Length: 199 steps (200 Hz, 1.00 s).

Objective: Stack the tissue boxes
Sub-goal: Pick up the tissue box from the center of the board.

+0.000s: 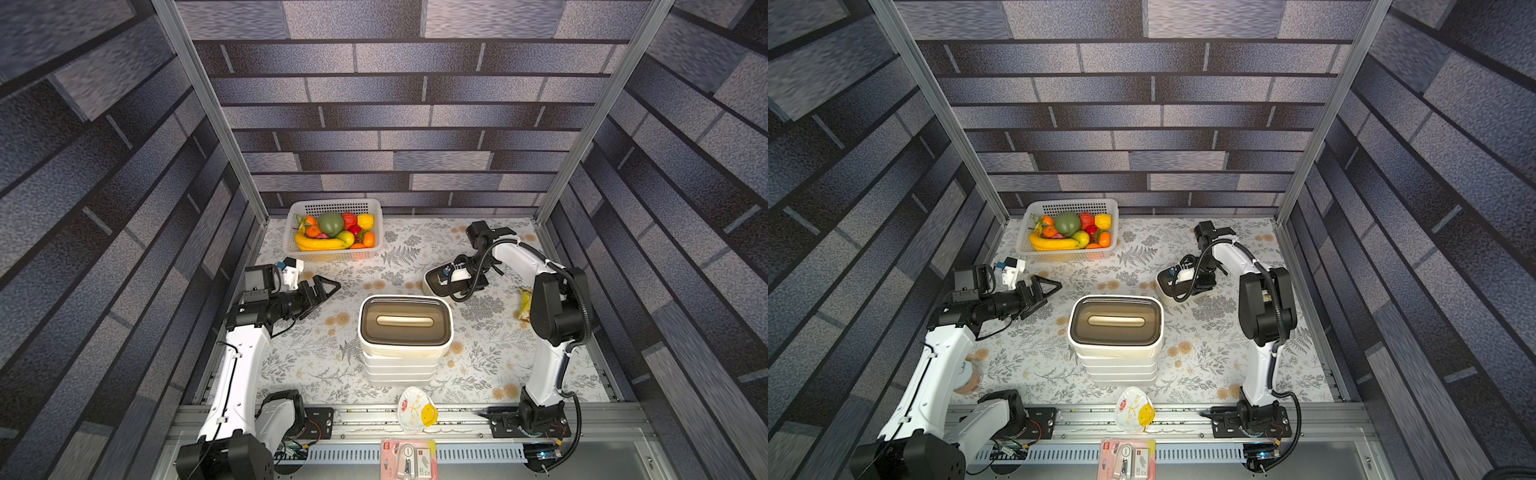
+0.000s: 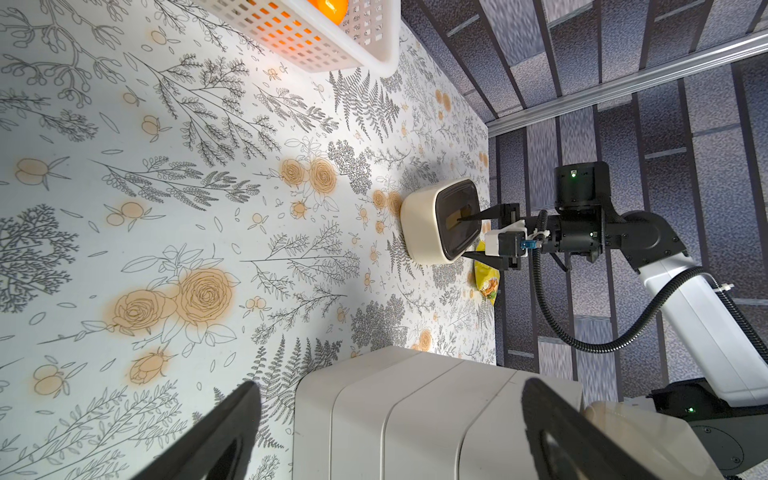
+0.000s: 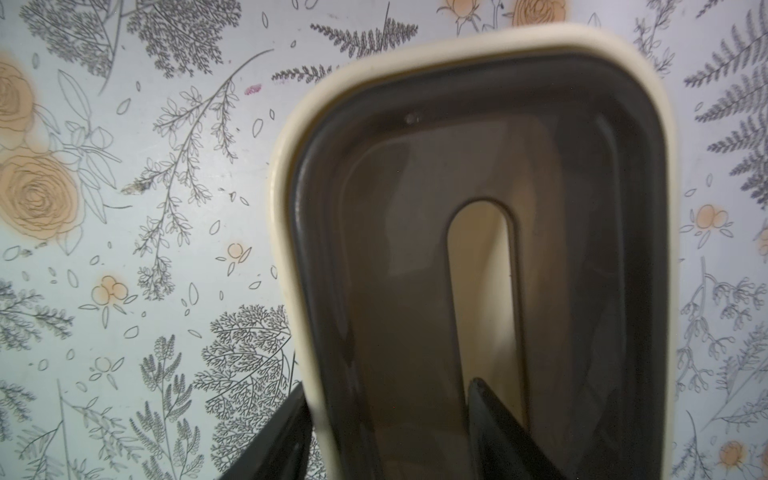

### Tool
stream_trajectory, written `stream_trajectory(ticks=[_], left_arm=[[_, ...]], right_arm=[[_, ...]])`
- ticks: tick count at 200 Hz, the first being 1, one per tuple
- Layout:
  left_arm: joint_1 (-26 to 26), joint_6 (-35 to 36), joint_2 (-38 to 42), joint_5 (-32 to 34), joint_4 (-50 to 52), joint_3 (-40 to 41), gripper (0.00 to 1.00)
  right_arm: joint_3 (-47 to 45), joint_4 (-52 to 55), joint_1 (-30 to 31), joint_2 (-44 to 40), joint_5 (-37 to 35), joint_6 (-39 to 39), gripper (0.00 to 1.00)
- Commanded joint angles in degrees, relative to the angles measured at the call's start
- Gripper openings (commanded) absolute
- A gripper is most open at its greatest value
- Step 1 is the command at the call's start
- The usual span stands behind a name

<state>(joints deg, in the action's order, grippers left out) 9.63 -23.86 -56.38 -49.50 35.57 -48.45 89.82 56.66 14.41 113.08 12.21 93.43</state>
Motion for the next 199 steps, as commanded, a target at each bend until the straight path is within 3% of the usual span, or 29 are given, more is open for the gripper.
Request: stream_trajectory(ticks=[1,99,160,199], left_arm=[[0.39,2.06,-0.48,-0.07,1.06,0.63,1.0],[0.43,2.06,0.1,-0.07,1.64,0.22,1.0],[0.64,2.06,4.52,-0.16,4.93,-1.82,1.0],[0.99,1.8,8.1,-0.34,7.58,-2.42,1.0]], right_arm=[[1.24,2.46,0.48,1.94,-0.36,-0.55,0.61],[2.99,4.39,0.79,0.81,1.99,-2.2,0.47],[4.76,4.86,0.97,-7.74,6.83,-16.89,0.36],[-0.93,1.54,0.97,-15.45,6.08,-23.52,0.33]])
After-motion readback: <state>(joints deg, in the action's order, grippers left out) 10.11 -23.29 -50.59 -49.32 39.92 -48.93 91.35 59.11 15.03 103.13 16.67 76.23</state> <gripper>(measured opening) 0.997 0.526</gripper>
